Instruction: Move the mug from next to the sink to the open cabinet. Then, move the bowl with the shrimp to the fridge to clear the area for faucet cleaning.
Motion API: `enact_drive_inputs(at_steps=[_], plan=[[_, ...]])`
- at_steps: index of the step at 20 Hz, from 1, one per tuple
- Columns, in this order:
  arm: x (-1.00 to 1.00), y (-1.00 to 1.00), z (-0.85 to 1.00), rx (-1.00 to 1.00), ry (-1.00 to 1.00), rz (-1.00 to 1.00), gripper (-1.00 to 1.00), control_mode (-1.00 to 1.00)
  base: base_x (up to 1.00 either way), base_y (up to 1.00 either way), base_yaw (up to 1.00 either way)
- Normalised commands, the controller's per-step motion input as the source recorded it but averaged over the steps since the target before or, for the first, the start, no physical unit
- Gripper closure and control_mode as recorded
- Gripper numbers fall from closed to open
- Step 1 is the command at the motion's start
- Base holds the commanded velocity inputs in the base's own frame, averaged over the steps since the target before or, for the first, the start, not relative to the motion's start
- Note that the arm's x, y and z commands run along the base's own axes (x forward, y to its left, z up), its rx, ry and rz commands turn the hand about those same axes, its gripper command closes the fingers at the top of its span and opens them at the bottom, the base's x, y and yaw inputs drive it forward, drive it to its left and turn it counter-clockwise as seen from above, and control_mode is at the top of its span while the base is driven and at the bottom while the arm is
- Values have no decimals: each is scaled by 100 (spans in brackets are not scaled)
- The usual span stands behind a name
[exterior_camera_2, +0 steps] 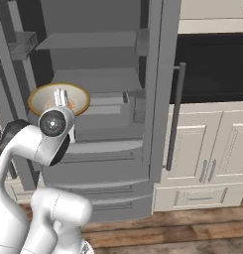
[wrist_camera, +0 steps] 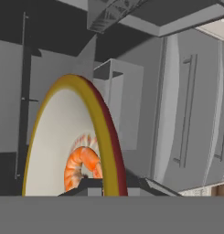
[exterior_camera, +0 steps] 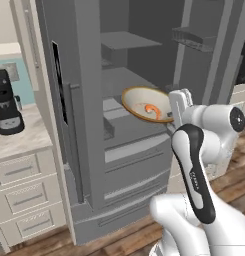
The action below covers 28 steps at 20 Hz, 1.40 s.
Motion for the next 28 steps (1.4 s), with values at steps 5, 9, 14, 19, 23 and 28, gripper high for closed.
enact_drive_inputs(at_steps=[5,9,14,19,23,28], plan=[[0,0,0,0,0,0,100,100,71,0,2],[0,0,0,0,0,0,100,100,70,-5,0],[0,0,0,0,0,0,100,100,62,-19,5],[0,0,0,0,0,0,100,100,60,-6,3],[0,0,0,0,0,0,100,100,60,0,0],[57,-52,-1,0,1,2,100,-100,0,0,0]])
